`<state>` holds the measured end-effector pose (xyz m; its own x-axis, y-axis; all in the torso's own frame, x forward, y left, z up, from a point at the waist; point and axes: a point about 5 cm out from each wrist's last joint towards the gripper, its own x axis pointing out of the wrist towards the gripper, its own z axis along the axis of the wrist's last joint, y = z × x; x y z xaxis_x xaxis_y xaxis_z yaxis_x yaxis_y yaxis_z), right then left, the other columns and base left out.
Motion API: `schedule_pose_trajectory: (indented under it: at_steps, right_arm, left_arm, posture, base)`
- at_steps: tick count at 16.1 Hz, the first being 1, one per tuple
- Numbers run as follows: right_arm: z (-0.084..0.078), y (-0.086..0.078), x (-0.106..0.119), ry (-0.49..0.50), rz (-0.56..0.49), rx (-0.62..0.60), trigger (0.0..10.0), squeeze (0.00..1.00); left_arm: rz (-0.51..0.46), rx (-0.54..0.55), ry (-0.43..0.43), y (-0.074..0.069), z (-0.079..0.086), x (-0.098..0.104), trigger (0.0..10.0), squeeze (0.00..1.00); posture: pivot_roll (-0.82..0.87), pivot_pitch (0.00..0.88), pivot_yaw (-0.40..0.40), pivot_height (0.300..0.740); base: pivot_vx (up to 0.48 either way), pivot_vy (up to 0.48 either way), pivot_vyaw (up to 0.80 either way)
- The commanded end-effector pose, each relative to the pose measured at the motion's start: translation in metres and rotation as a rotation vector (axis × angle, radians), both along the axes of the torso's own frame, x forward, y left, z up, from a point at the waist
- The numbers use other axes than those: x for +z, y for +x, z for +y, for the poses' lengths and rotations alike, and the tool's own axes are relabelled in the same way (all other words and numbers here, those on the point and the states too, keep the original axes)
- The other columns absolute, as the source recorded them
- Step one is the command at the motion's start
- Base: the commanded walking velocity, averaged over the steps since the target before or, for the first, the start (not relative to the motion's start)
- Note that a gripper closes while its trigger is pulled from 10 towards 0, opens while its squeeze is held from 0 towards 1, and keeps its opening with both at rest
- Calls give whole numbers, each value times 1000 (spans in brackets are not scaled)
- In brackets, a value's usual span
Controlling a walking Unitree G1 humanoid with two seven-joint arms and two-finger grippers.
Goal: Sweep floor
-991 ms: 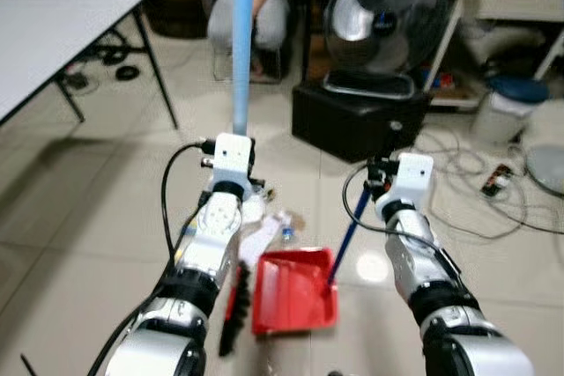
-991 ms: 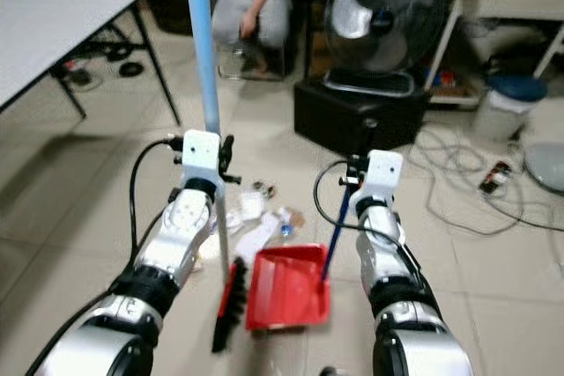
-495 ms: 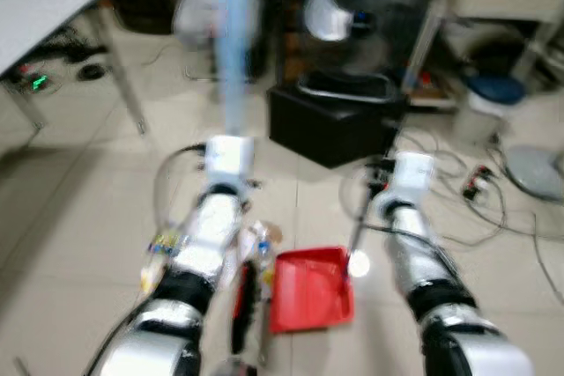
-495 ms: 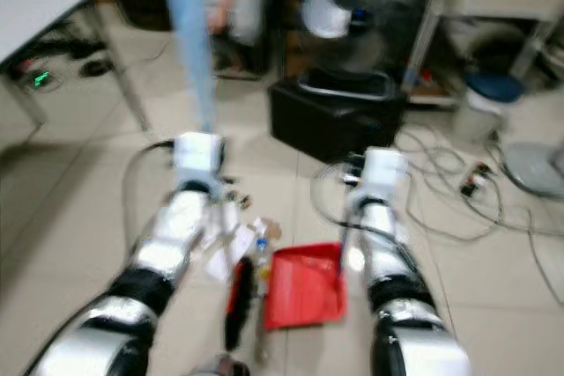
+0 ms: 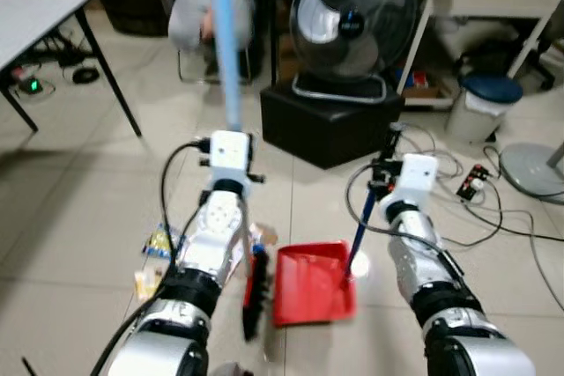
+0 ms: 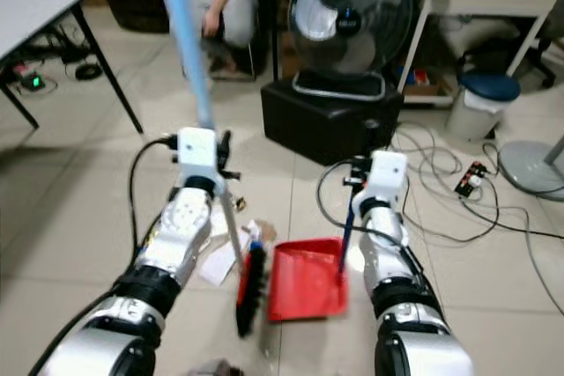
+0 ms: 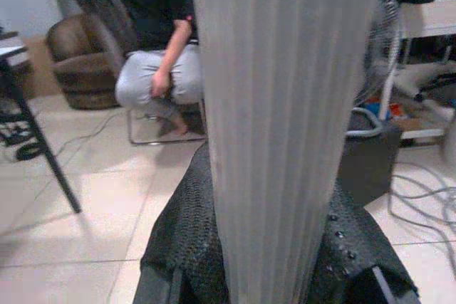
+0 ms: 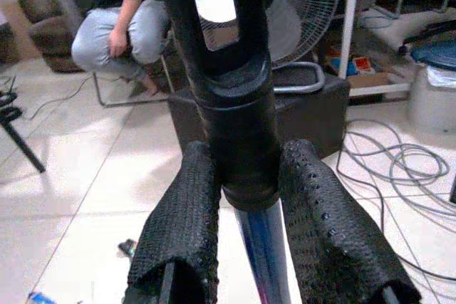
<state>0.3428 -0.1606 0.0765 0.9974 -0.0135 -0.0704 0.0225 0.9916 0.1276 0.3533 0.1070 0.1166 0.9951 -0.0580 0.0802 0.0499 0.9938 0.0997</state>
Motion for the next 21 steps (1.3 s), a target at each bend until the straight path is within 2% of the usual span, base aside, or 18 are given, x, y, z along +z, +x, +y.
schedule_pose_trajectory:
  at_steps: [1,20,21]
  right_arm:
    - [1,4,11,23,-58,1,10000,0]
    - [1,4,11,24,-57,1,10000,0]
    - [2,4,11,17,-56,9,10000,0]
  left_arm:
    - [-57,-6,20,2,-2,12,10000,0]
    - [-61,-5,17,3,-1,13,10000,0]
    - [-64,-3,18,3,-1,14,10000,0]
  posture:
    - [-1,32,23,740]
    - [1,31,22,740]
    - [-1,29,24,740]
  base:
    - [0,0,0]
    - [0,0,0]
    - [480,0,0]
